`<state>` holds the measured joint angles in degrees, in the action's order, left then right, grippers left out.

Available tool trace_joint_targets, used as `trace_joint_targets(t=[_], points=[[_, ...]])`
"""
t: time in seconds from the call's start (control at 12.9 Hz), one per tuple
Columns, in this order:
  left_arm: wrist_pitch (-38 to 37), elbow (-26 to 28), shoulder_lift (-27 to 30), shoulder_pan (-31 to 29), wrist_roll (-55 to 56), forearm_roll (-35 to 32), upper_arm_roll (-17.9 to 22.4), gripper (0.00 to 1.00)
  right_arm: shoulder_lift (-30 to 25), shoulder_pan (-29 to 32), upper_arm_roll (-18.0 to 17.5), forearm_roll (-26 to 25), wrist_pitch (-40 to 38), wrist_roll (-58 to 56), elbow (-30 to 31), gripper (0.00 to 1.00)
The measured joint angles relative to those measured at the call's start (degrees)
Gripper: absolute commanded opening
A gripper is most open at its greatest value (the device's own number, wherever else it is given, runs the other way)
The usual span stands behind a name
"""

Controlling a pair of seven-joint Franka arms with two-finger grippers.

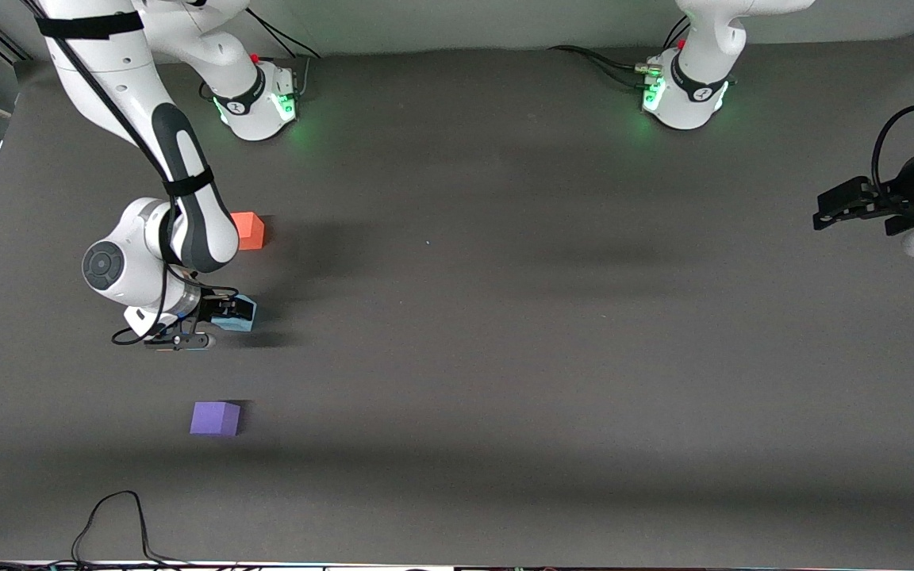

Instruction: Place blue block between orange and purple blocks

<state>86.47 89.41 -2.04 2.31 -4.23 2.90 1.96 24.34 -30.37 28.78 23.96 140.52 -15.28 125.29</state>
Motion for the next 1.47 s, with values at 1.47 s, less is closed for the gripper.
trace_joint_targets(t=[1.47], points=[[0.00,-0.11,0.25,0.38,0.00,-4.02,-0.10,1.00,-24.84,24.91,-30.42,-20.27,-51.64,13.46,-32.65,1.00]])
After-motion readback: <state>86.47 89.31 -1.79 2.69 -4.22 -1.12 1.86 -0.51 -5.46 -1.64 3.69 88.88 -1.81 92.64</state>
